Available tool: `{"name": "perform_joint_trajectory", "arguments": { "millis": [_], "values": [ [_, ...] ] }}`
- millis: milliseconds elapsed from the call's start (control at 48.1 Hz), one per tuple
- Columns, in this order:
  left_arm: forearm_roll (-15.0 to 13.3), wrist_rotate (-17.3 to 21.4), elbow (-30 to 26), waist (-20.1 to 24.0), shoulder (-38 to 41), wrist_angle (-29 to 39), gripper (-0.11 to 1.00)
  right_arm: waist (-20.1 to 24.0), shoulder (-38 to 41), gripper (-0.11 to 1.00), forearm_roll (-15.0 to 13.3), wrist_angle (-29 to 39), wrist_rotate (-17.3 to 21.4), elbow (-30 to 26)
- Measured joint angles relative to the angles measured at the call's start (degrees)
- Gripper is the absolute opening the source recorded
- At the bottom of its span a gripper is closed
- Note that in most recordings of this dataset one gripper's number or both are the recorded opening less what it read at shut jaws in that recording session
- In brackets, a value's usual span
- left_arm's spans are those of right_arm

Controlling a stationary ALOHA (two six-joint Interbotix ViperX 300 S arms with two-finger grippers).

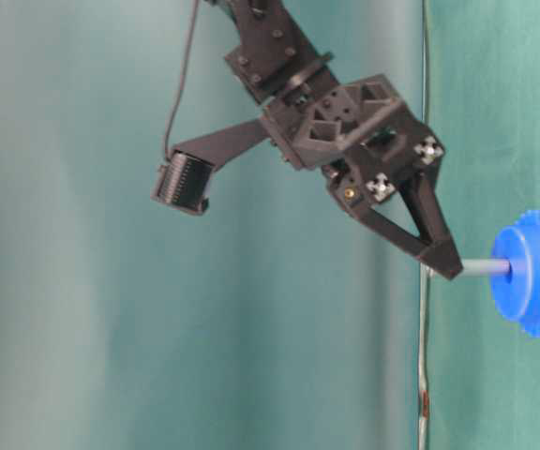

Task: Insert the shaft placed at a random location into the center hole of the medium gear at another random location.
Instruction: 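Align the shaft over the gear's center hole and lower it in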

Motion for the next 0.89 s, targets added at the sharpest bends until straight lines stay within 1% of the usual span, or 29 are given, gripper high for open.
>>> {"name": "perform_joint_trajectory", "arguments": {
  "millis": [187, 894],
  "values": [
    [-0.1, 0.0, 0.0, 0.0, 0.0, 0.0, 0.0, 0.3, 1.4, 0.13, 0.4, -0.4, 0.2, -0.3],
    [0.0, 0.0, 0.0, 0.0, 0.0, 0.1, 0.0, 0.3, 1.2, 0.13, 0.4, -0.5, 0.4, -0.3]
  ]
}}
